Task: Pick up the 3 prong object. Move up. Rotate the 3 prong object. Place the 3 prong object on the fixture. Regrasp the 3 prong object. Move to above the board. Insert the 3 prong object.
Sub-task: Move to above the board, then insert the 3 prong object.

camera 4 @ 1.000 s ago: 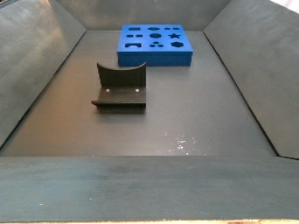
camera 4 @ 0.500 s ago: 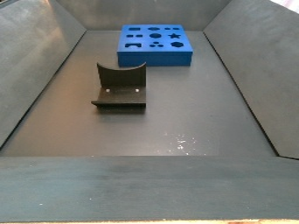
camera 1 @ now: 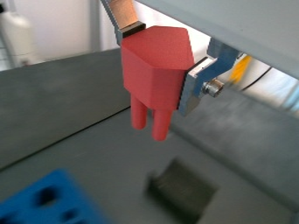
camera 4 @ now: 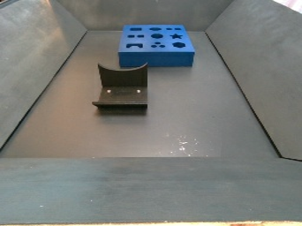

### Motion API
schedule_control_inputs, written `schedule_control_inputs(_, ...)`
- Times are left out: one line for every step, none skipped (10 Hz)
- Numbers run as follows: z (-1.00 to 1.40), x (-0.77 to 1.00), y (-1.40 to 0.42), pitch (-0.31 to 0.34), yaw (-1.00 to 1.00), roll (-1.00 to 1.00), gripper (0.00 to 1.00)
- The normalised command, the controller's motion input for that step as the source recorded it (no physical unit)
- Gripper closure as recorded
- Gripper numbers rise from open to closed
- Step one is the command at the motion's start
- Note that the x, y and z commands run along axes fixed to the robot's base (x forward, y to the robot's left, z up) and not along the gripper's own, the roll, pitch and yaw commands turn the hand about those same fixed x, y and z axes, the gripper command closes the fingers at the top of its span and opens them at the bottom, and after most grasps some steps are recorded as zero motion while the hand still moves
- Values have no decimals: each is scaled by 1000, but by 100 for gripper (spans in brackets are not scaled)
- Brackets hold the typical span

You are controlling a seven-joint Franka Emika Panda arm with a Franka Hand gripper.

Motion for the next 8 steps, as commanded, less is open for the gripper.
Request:
schedule_control_inputs(-2,-842,-1000,-141,21,-1000,100)
schedule_control_inputs(-11,-886,-1000,-153,9,-736,100)
schedule_control_inputs(-9,-920,-1000,-142,2,-496,100)
schedule_control_inputs(-7,-573,-588,-115,13,-247,100)
schedule_control_inputs(-16,-332,-347,-70,7,-152,100)
schedule_control_inputs(-8,-177,-206,-17,7,-97,100)
schedule_control_inputs(-31,0,-3,-26,0,-51,100)
schedule_control_inputs(-109,134,0,-89,0,-131,100)
